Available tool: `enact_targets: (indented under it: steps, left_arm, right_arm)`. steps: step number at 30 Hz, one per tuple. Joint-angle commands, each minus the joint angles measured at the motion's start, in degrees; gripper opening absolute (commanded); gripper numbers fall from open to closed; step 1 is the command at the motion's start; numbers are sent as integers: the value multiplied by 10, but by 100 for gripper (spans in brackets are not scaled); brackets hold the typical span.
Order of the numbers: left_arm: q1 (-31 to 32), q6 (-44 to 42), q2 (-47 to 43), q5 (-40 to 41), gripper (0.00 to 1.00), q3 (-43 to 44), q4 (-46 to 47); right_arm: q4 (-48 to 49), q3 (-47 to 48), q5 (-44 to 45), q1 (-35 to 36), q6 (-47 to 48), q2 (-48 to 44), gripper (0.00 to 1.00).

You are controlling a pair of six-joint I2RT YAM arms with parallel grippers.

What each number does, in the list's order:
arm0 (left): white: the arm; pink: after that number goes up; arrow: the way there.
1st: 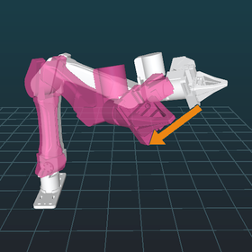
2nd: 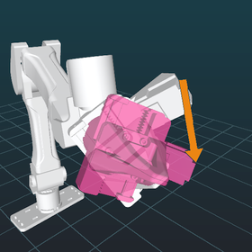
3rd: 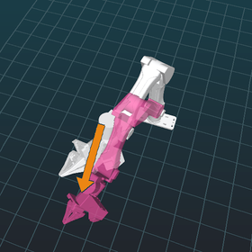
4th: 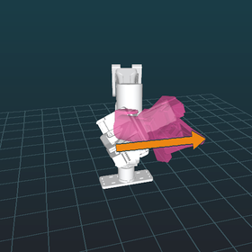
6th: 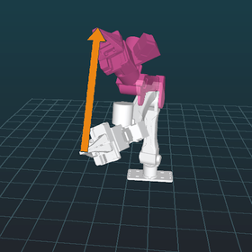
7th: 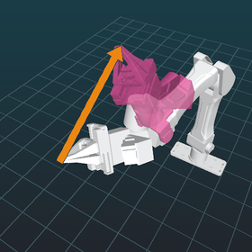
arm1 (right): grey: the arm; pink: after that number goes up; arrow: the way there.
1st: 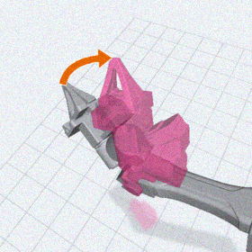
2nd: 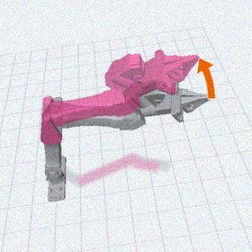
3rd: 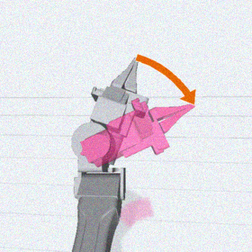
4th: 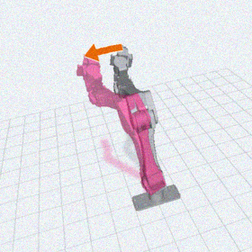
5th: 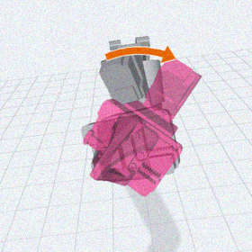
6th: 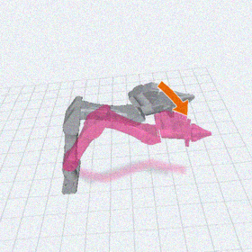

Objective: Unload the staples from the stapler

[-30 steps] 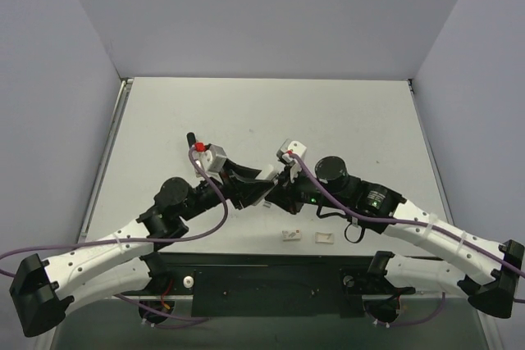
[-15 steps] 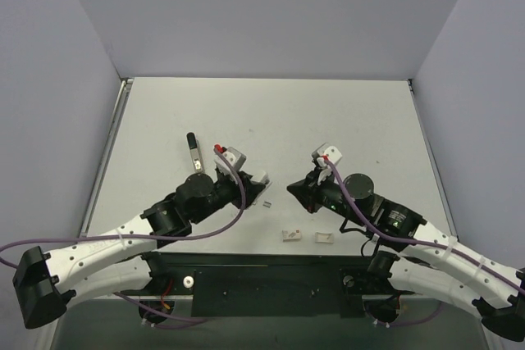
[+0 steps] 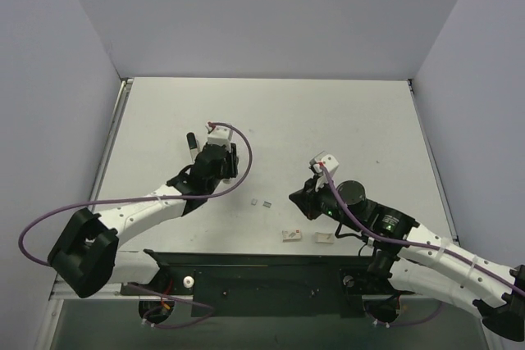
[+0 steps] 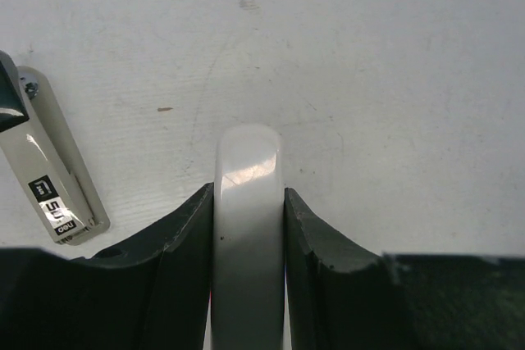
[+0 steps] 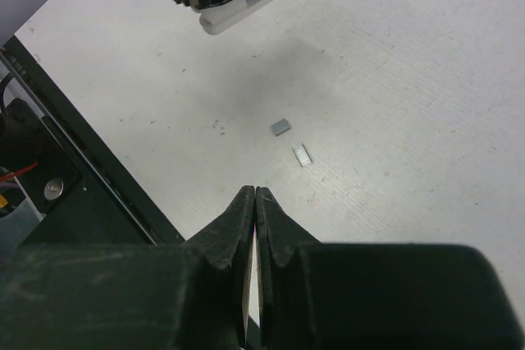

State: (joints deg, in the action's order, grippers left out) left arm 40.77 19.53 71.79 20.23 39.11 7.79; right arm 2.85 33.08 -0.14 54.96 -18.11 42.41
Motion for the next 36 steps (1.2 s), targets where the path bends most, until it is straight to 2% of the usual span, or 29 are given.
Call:
enact_targets:
  steps: [1, 8, 14, 22, 25, 29, 36]
  left_arm:
    - [-31, 12, 49, 39, 0, 44, 71]
    - [-85, 9, 169, 46, 0, 92, 95]
    - [-103, 16, 254, 32, 0, 126, 101]
    - [-110, 69, 363, -43, 0, 183, -11]
    - [-110, 92, 405, -76, 0, 180, -23]
    - [-108, 101, 422, -97, 0, 154, -2]
    - [-106, 88, 381, -86, 0, 163, -30]
  right_arm:
    - [29, -10, 15, 11, -9, 0, 0]
    - [29, -20, 18, 16, -8, -10, 0]
    - [24, -28, 25, 16, -2, -16, 0]
    - [29, -38, 23, 18, -6, -5, 0]
    - [33, -43, 22, 20, -9, -8, 0]
    - [30, -43, 22, 21, -11, -13, 0]
    - [31, -39, 19, 24, -16, -11, 0]
